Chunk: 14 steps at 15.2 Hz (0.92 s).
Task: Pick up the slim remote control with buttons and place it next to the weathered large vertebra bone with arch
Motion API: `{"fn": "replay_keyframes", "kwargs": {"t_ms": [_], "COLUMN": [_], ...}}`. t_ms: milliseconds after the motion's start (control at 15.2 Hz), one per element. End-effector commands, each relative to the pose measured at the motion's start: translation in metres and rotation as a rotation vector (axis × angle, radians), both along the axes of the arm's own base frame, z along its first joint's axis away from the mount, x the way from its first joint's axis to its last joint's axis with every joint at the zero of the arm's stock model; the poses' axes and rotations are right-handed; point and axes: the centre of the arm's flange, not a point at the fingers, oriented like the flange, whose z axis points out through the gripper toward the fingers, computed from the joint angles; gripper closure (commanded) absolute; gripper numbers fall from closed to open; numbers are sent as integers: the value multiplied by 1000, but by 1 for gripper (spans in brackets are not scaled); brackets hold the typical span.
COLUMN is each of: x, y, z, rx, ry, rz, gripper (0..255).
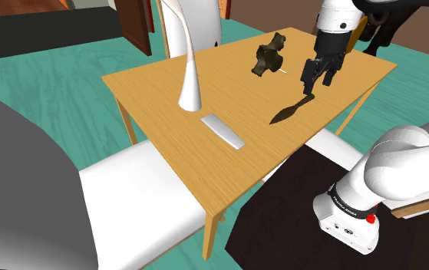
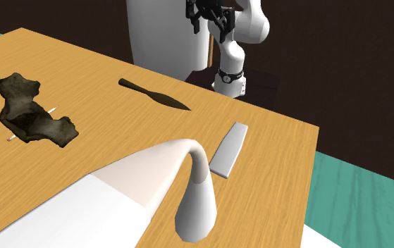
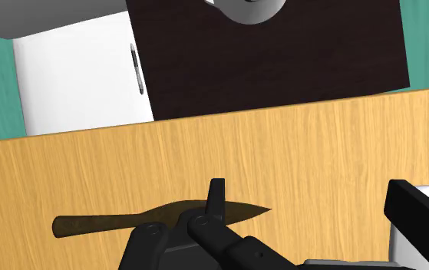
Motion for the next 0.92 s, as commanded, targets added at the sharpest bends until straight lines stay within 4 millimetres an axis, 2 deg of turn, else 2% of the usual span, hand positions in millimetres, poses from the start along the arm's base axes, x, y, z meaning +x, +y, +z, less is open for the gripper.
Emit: {"fn": "replay_keyframes", "kwargs": {"t_ms": [0,858], "x": [0,93], "y": [0,81], "z": [0,-104], "rx": [0,19], "ry": [0,-91], "rz": [0,61], "gripper": [0,0]}}
